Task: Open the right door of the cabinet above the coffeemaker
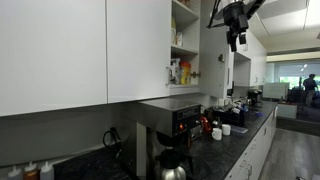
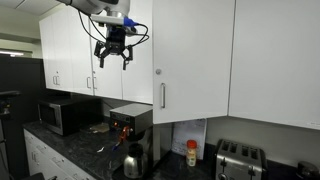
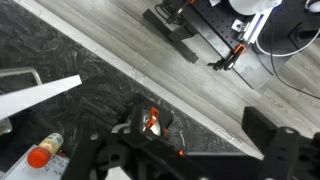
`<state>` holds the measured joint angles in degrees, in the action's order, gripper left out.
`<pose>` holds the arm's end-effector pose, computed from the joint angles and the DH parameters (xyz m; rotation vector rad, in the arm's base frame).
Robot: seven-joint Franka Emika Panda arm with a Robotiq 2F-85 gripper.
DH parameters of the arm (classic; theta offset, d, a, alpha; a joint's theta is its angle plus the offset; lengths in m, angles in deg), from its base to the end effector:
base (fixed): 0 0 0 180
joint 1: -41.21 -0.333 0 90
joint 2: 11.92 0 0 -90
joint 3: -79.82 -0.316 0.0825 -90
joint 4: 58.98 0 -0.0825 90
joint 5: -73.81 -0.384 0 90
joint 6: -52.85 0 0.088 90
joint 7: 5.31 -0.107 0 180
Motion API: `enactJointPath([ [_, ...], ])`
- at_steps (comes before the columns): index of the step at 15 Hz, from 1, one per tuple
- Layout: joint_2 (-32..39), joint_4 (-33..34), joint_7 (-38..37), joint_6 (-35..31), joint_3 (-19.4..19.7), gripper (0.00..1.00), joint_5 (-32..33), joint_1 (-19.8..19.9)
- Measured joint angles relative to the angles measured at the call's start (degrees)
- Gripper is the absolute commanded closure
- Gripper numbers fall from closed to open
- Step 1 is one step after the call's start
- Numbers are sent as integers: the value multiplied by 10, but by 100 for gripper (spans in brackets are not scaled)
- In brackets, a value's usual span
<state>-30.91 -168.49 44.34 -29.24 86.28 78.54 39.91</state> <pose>0.4286 -0.0563 0.6179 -2.8719 -1.1806 0.2389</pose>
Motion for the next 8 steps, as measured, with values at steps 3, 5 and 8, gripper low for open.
enactJointPath([
  [3, 4, -37, -2, -91, -12, 0, 10, -6],
  [5, 8, -62, -8, -153, -22, 0, 33, -8],
  [8, 15, -99, -35, -241, -36, 0, 86, -8],
])
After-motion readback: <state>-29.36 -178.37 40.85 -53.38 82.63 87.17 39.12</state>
